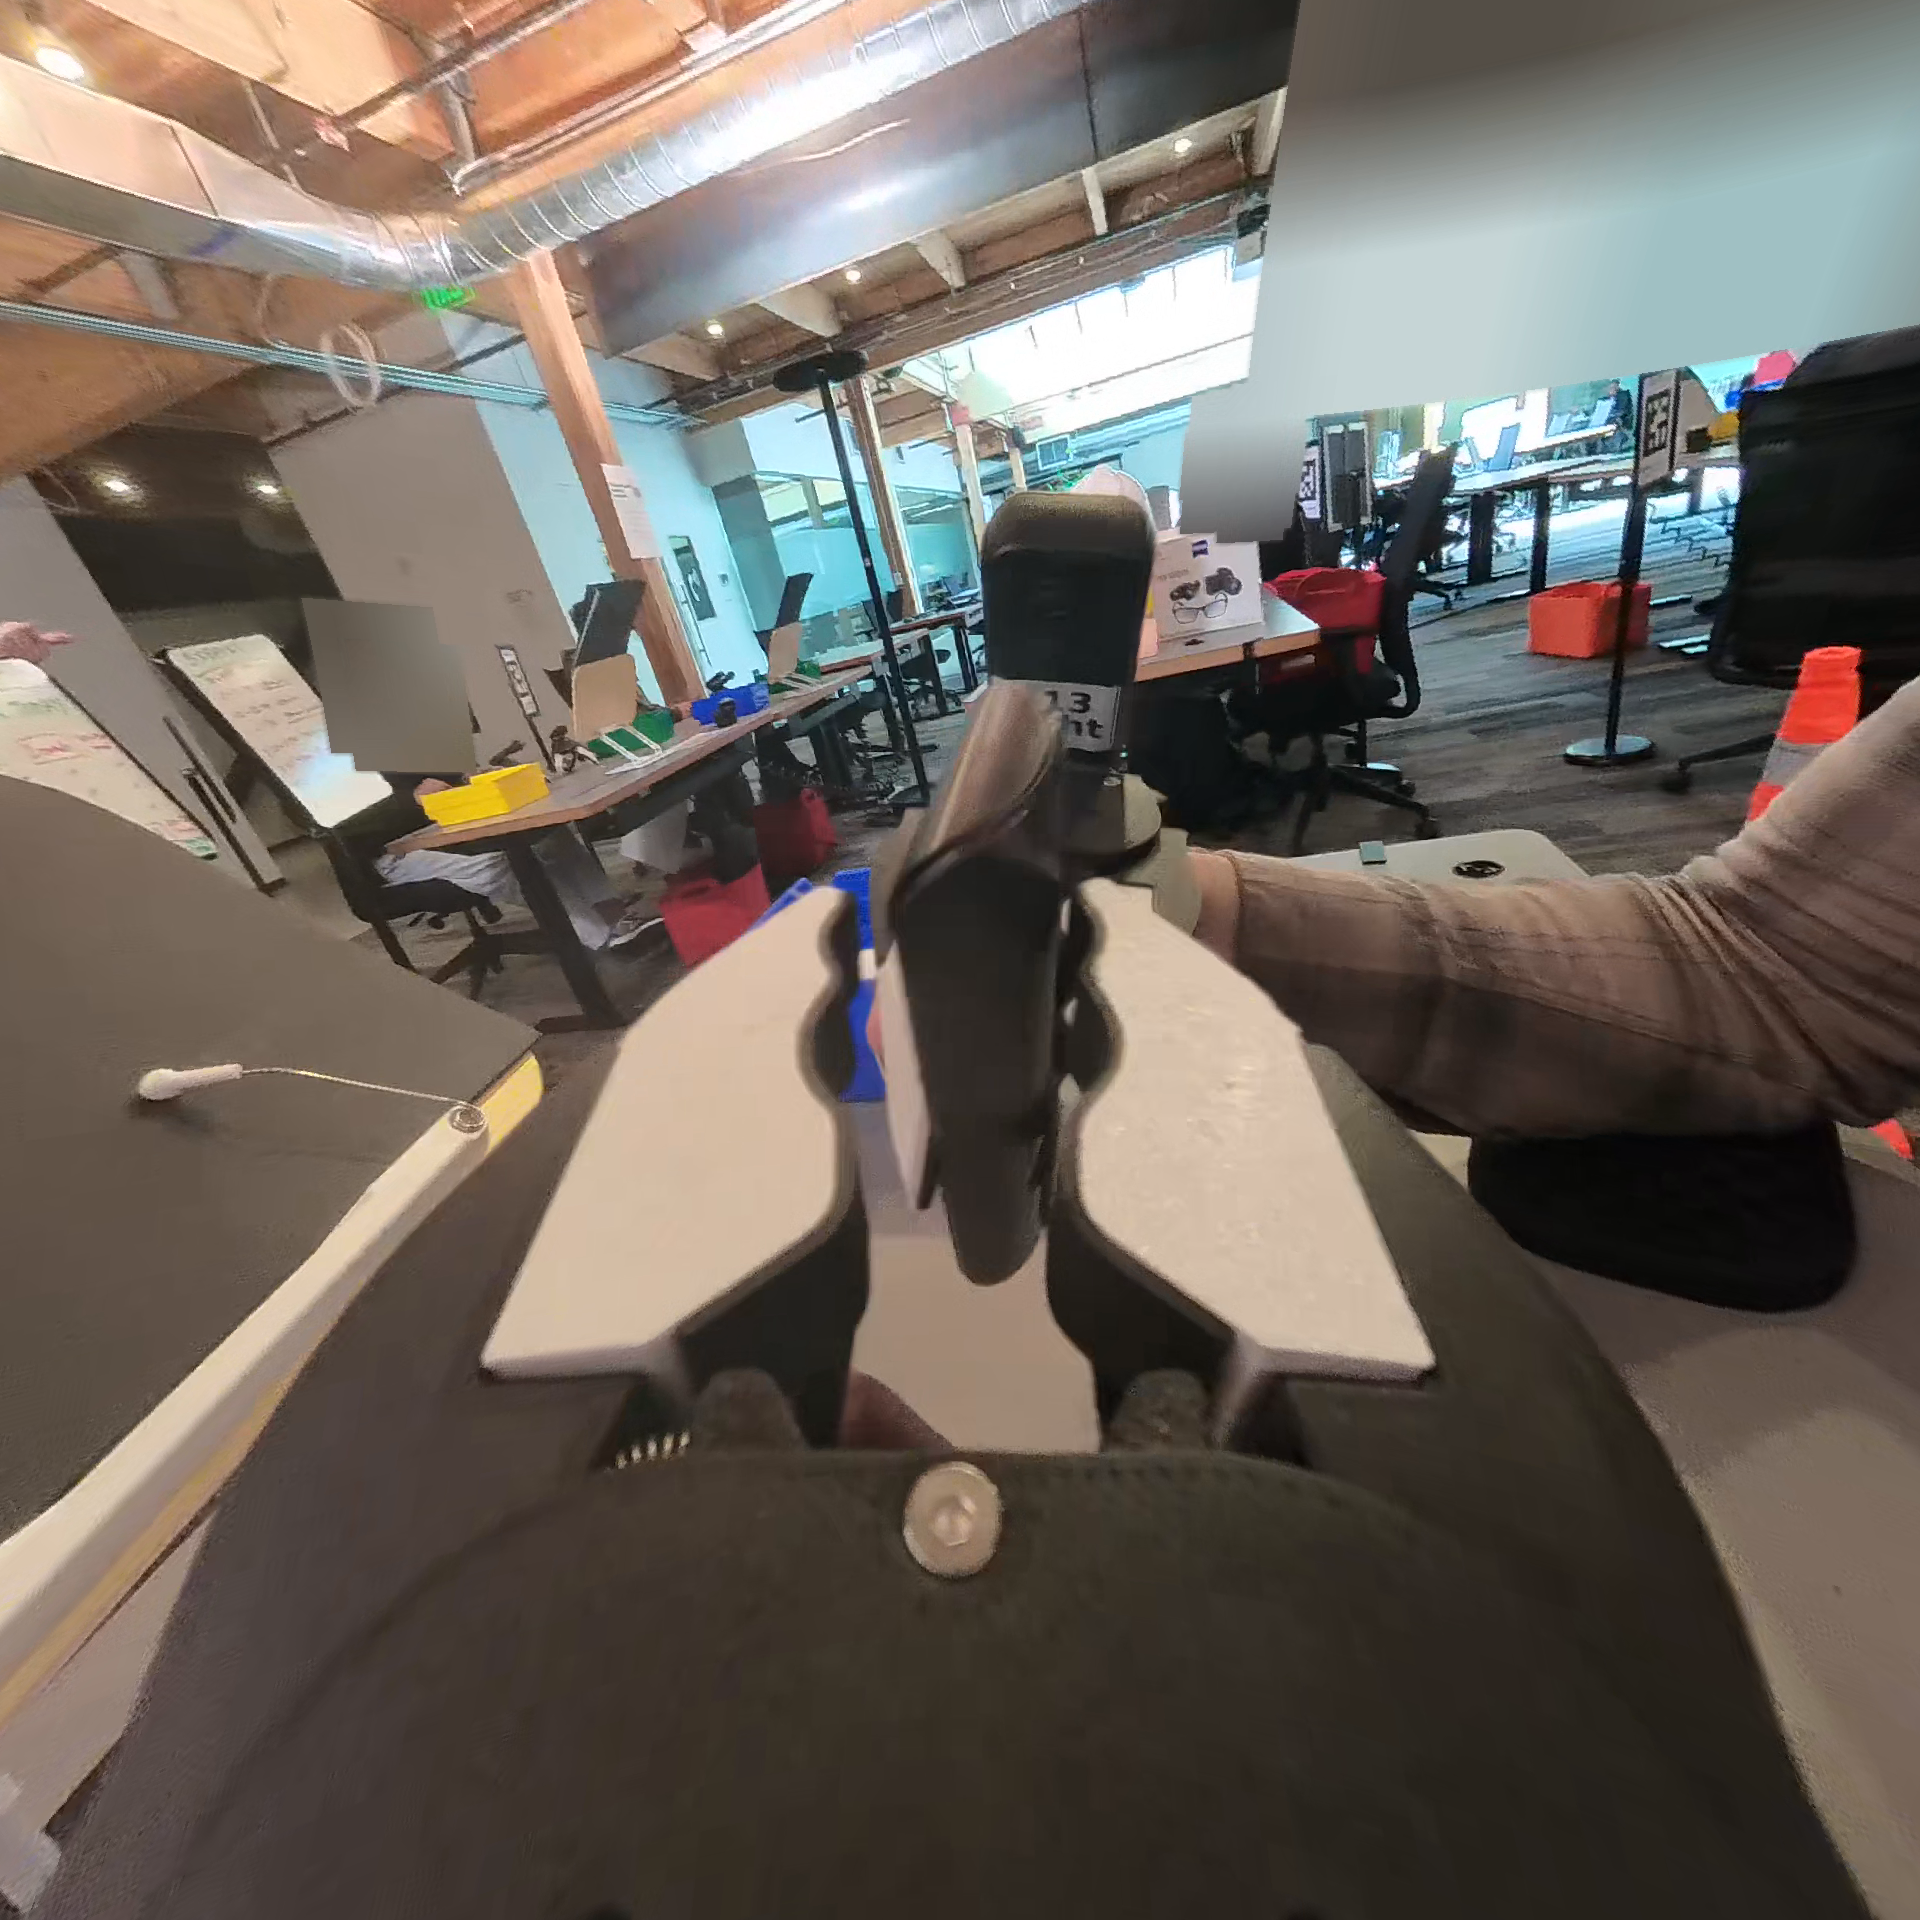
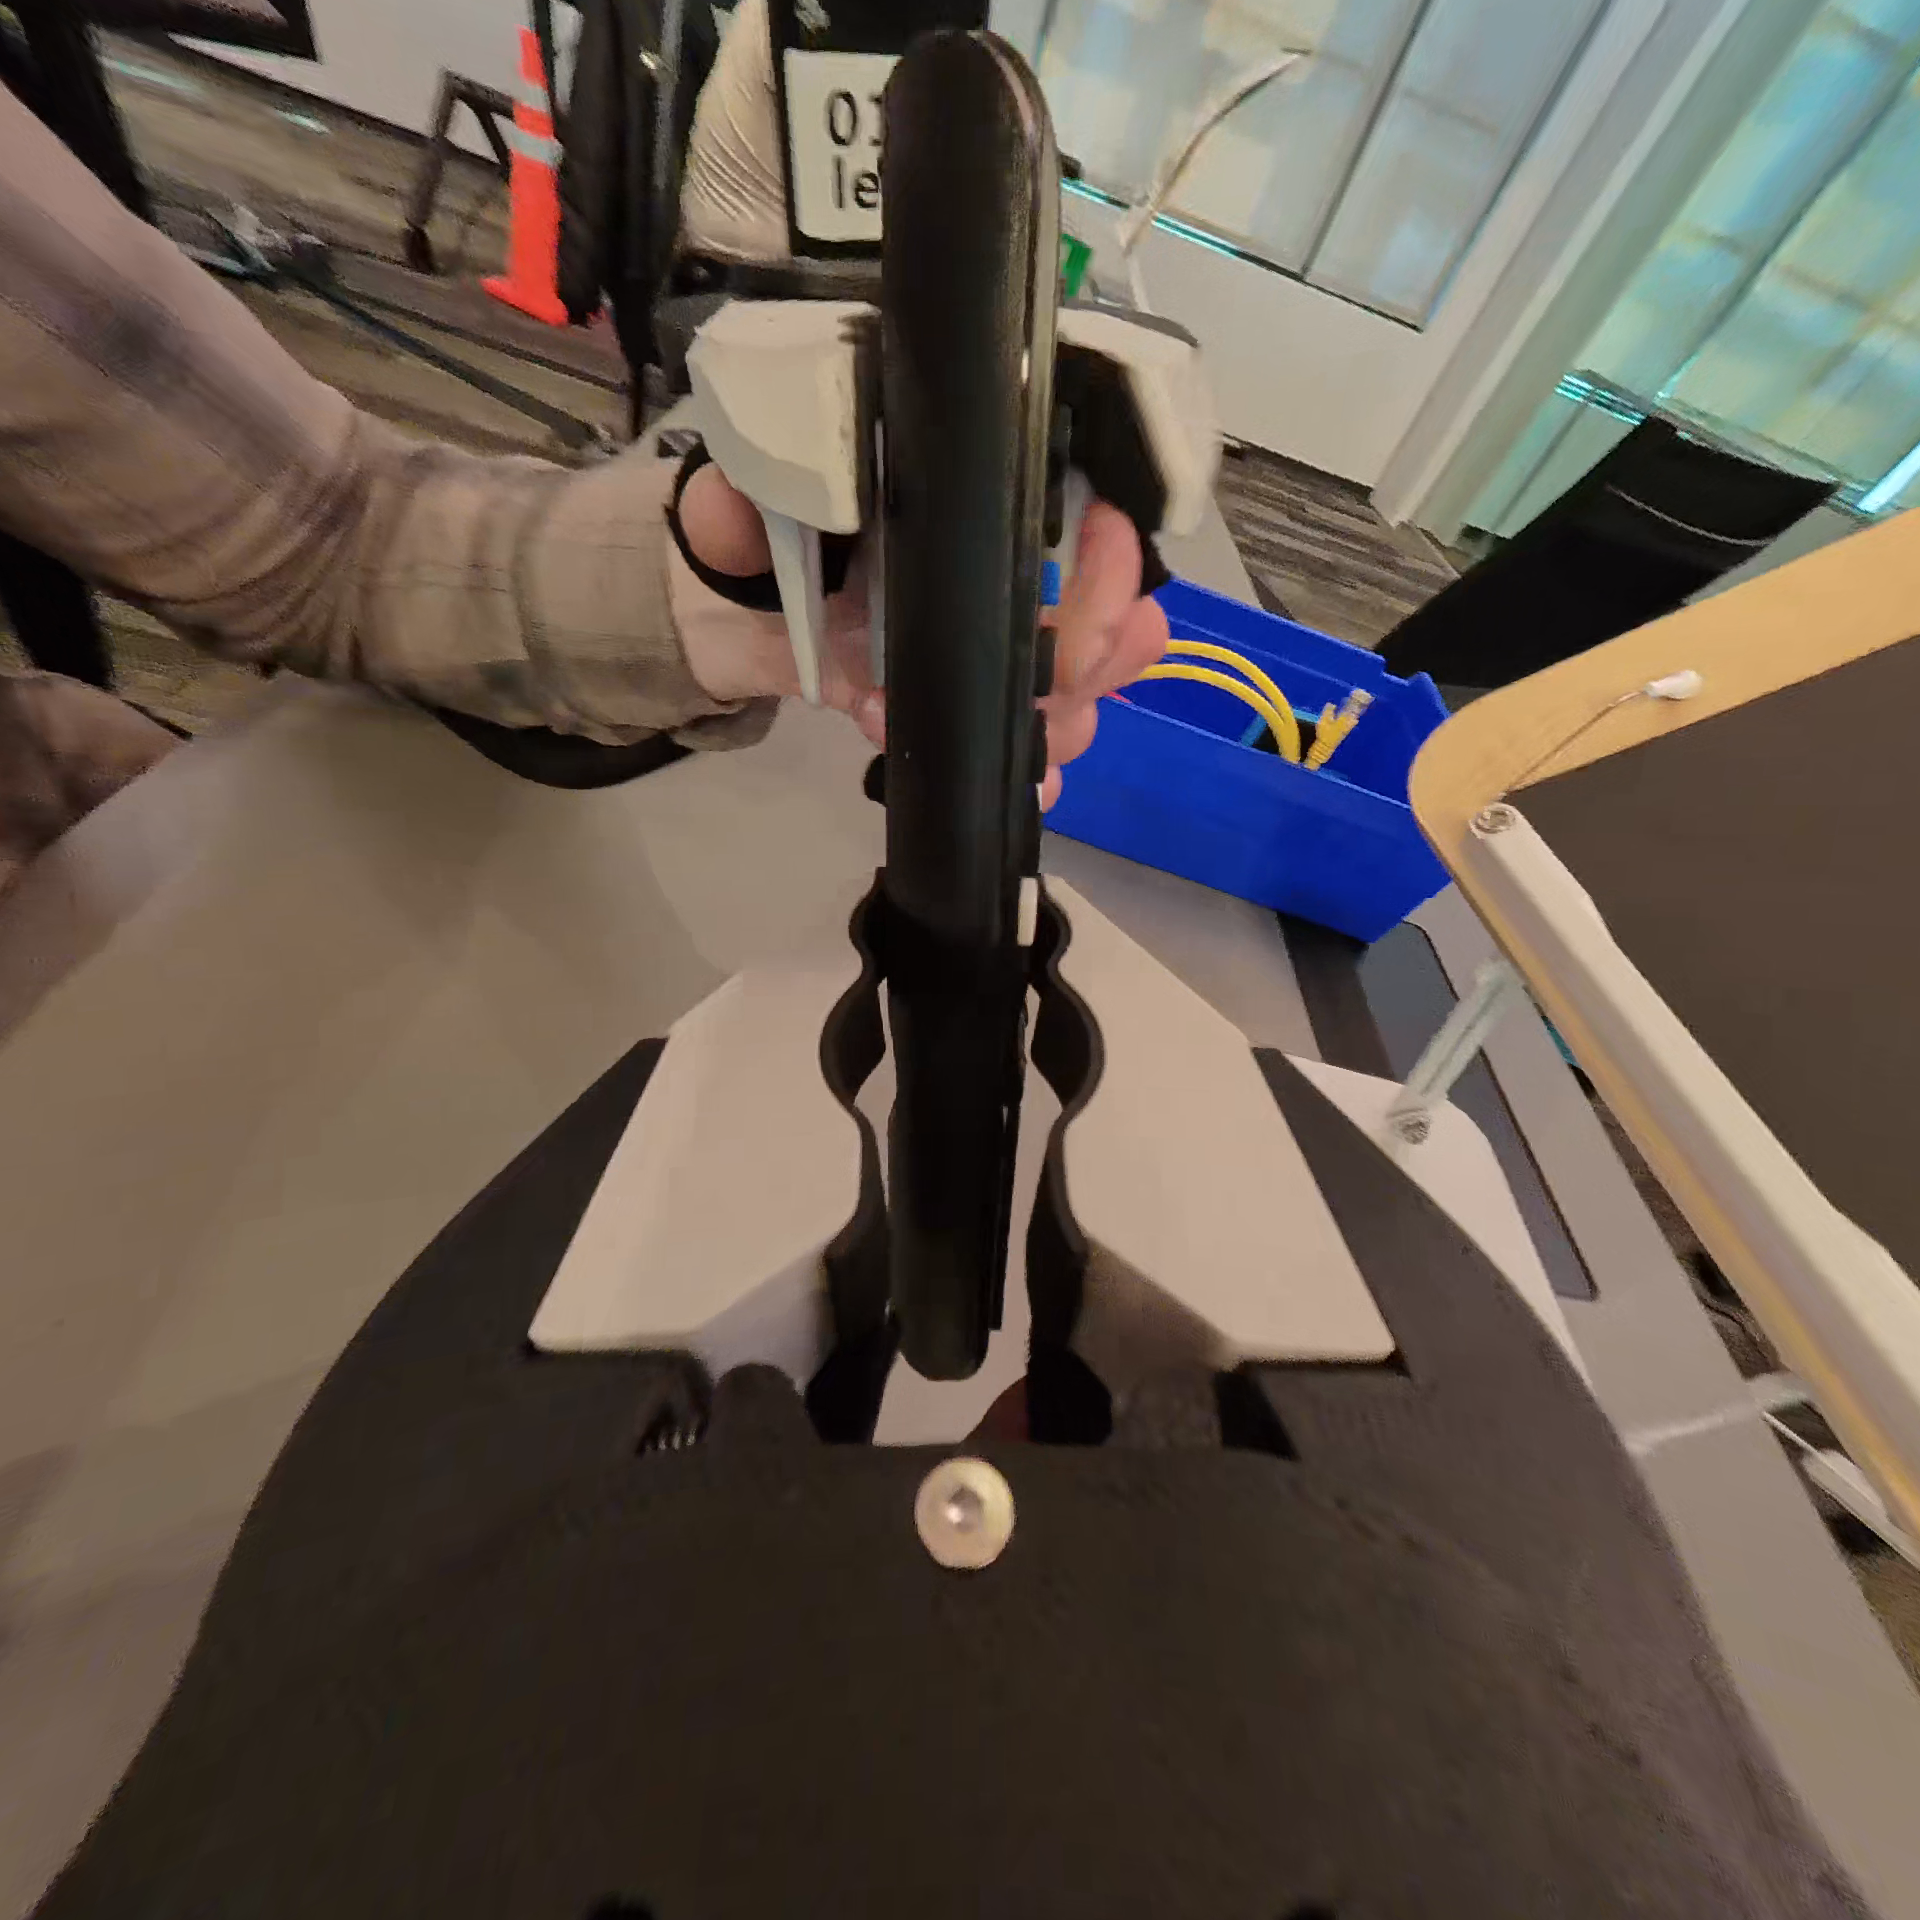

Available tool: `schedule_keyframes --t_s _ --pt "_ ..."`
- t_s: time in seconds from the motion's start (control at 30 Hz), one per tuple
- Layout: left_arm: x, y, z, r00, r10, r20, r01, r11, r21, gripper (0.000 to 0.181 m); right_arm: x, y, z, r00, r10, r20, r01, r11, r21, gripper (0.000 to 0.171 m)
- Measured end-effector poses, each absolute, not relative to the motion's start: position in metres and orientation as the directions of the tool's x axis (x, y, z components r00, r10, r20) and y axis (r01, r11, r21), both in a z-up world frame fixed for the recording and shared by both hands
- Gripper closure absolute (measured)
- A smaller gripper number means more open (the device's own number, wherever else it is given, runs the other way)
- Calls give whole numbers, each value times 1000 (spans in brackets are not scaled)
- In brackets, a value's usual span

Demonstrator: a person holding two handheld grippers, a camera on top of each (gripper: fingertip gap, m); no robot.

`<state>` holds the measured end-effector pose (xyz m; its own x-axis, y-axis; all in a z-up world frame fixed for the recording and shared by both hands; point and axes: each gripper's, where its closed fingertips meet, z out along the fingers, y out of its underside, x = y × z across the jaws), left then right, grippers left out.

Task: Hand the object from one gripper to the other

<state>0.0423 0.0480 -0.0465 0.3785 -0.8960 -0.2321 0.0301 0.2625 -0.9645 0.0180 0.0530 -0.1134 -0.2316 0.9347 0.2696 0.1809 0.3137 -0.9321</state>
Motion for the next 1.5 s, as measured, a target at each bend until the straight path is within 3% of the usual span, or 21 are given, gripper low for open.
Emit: schedule_keyframes --t_s 0.07,0.3,0.43,0.53,0.7,0.9,1.03,1.33,1.4,1.5 --pt "43 48 -48 364 -905 -219 24 245 -969 132 22 45 -111 -281 929 240 151 289 -945 150" --pt "59 43 -56 359 -898 -255 12 278 -961 154 19 41 -120 -318 927 199 163 261 -952 150" --pt "50 58 -49 477 -845 -241 11 280 -960 156 13 67 -108 -154 959 238 138 260 -956 145" --pt "26 84 -41 635 -756 -155 55 244 -968 157 9 93 -105 19 940 341 211 329 -920 111" --pt "-18 115 -39 733 -663 153 294 106 -950 156 -11 122 -102 274 780 563 379 450 -808 94" --pt "-28 120 -42 694 -640 331 448 23 -894 157 -22 153 -133 460 633 623 527 370 -765 100" --pt "-25 115 -39 688 -640 341 464 27 -885 157 -21 155 -137 485 618 619 515 371 -773 121" --pt "-21 108 -28 680 -689 250 421 88 -903 156 -15 147 -123 433 682 589 444 408 -798 122" --pt "-21 106 -25 685 -699 207 396 119 -911 149 -14 144 -120 422 721 550 409 390 -825 122" --pt "-24 101 -15 673 -725 147 387 175 -905 124 -12 136 -117 356 822 445 322 340 -884 123"
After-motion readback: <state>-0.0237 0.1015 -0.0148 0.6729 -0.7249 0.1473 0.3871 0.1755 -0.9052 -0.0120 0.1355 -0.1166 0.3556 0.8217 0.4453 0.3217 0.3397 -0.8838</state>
